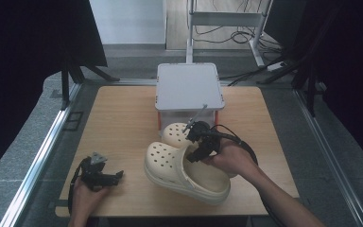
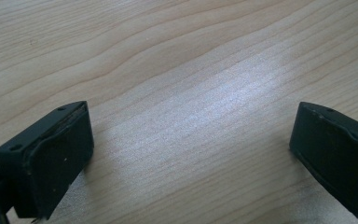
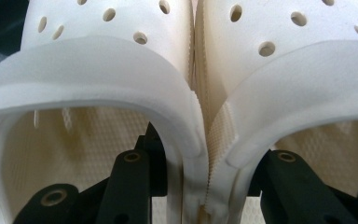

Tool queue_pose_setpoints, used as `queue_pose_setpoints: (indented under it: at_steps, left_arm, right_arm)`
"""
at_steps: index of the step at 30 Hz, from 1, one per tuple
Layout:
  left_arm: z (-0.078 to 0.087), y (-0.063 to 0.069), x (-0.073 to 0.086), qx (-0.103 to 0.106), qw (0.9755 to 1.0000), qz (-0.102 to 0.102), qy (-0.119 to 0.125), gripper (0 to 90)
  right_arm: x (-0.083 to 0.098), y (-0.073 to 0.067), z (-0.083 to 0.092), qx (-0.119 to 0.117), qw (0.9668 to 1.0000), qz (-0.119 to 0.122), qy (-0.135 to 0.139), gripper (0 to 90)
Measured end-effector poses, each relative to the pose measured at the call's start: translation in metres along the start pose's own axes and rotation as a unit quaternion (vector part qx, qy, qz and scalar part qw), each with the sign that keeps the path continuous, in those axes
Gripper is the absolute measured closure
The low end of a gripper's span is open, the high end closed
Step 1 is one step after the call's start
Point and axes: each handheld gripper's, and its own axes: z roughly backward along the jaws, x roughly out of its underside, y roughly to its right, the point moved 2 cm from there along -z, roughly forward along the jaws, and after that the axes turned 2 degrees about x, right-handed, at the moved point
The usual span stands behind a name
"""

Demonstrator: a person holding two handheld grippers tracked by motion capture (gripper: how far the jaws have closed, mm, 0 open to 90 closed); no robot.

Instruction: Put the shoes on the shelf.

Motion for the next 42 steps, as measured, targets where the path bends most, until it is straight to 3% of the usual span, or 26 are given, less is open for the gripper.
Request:
queue_pose_setpoints:
  at_steps: [11, 16, 24, 29, 35, 39, 42]
  left_arm:
    - [0.0, 0.0, 0.0, 0.0, 1.0, 0.0, 0.0, 0.0]
    - [0.0, 0.0, 0.0, 0.0, 1.0, 0.0, 0.0, 0.0]
    - [0.0, 0.0, 0.0, 0.001, 1.0, 0.0, -0.001, 0.0]
    - [0.0, 0.0, 0.0, 0.001, 1.0, 0.0, -0.001, 0.0]
    - [0.0, 0.0, 0.0, 0.001, 1.0, 0.0, -0.001, 0.0]
    - [0.0, 0.0, 0.0, 0.001, 1.0, -0.001, -0.002, 0.0]
    - [0.0, 0.0, 0.0, 0.001, 1.0, -0.001, -0.001, 0.0]
  right_arm:
    - [-0.02, 0.005, 0.042, 0.02, 0.9996, -0.018, 0.012, 64.4]
    - [-0.032, 0.015, 0.059, 0.031, 0.9985, -0.039, 0.022, 64.4]
    - [-0.054, 0.035, 0.071, 0.06, 0.9948, -0.076, 0.029, 64.4]
    - [-0.067, 0.052, 0.073, 0.081, 0.9907, -0.103, 0.036, 64.4]
    - [-0.083, 0.074, 0.074, 0.109, 0.9835, -0.139, 0.04, 64.5]
    - [-0.093, 0.087, 0.072, 0.12, 0.9784, -0.162, 0.043, 64.5]
    - [-0.103, 0.099, 0.068, 0.133, 0.9726, -0.185, 0.047, 64.5]
